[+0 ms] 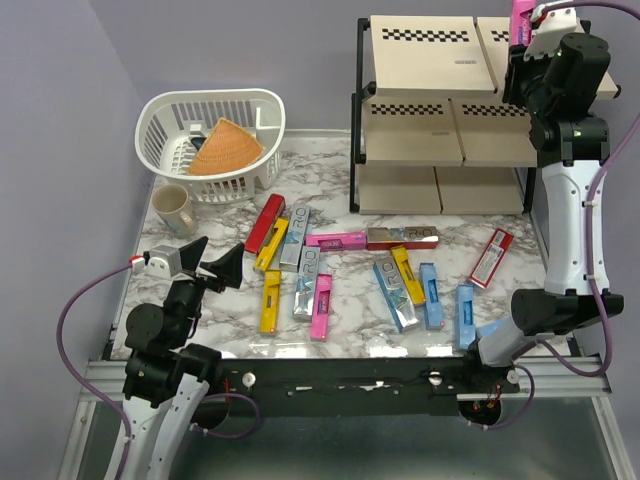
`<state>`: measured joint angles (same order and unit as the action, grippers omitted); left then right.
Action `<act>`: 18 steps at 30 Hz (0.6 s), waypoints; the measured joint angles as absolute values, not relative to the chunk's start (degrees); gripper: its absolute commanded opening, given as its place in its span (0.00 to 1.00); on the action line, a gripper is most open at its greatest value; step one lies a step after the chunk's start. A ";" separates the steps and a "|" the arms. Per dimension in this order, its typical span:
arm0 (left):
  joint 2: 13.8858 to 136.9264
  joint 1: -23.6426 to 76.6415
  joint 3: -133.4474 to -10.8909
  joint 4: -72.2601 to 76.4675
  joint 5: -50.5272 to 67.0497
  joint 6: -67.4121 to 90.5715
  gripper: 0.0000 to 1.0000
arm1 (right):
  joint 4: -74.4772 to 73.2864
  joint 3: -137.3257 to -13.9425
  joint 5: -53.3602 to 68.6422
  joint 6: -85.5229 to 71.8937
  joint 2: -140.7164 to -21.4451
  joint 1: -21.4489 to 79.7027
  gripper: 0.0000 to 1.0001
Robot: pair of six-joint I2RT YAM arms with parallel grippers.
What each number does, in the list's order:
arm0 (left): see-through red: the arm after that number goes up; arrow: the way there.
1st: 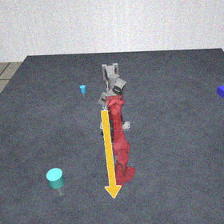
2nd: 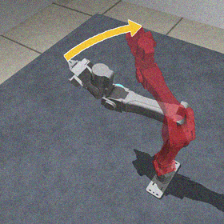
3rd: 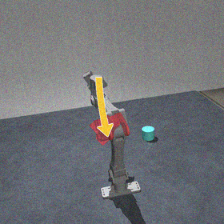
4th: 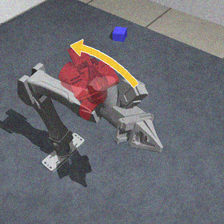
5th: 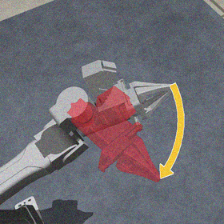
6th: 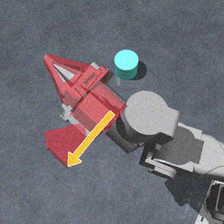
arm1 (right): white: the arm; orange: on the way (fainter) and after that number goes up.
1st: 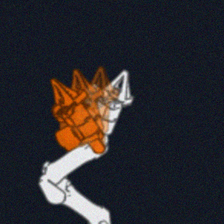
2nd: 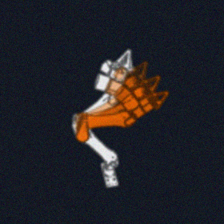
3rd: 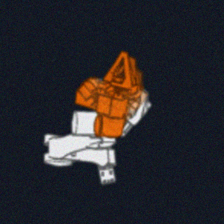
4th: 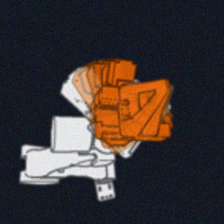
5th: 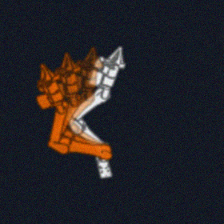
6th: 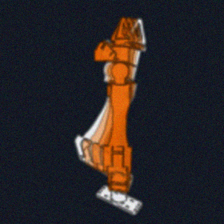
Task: Place and organize the toothpastes onto the shelf
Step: Place the toothpaste on the shelf.
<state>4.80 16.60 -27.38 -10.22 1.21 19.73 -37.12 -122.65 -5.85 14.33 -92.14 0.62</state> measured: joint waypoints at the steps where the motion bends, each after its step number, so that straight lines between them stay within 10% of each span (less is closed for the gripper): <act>1: 4.78 16.60 -27.35 -10.20 1.21 19.73 0.99 | -37.10 -122.41 -5.76 14.17 -92.14 0.62 0.50; 18: 4.49 16.64 -27.38 -10.31 1.21 19.73 0.99 | -30.61 -114.63 -3.68 12.43 -90.24 -1.39 0.54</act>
